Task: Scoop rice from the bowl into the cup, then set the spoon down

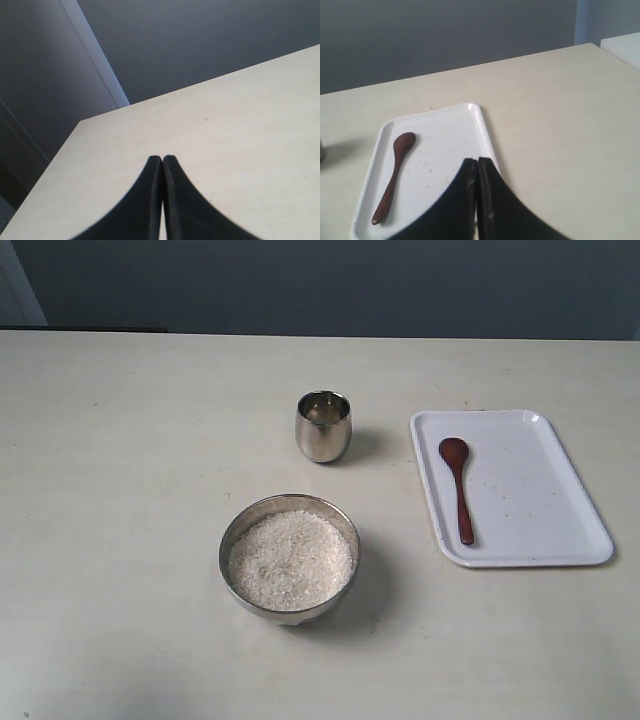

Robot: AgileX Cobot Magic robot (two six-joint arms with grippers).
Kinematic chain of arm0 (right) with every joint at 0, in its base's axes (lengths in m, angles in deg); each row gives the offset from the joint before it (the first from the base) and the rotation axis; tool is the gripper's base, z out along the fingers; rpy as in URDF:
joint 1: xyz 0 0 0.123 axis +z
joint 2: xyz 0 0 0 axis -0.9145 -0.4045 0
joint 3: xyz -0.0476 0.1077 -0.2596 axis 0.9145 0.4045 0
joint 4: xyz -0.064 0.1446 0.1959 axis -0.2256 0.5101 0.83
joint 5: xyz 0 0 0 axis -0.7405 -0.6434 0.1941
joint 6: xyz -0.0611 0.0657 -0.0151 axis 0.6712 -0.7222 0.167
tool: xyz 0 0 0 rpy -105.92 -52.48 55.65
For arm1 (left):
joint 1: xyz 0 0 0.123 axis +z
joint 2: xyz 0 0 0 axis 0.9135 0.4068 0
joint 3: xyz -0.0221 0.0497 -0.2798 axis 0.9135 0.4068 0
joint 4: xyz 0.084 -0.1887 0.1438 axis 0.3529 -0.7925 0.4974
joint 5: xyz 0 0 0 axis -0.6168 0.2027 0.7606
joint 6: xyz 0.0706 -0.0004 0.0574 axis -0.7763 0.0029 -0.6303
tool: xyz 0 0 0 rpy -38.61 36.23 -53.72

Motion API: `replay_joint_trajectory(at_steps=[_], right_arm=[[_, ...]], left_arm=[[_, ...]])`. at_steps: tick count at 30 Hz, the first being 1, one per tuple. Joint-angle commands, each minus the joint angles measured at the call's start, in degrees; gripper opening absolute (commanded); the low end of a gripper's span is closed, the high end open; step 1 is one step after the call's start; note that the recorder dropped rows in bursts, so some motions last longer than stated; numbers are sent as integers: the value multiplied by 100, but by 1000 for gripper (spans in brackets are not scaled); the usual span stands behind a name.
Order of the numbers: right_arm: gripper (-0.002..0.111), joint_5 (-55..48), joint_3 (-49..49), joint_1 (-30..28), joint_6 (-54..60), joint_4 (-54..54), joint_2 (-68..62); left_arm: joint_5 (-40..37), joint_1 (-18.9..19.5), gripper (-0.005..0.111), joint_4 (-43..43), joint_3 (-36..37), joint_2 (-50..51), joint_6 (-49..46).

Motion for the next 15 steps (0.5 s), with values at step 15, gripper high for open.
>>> replay_joint_trajectory(at_steps=[15], right_arm=[[-1, -124, 33, -874, 22, -251, 395]], left_arm=[[23, -33, 0, -26, -13, -26, 36]])
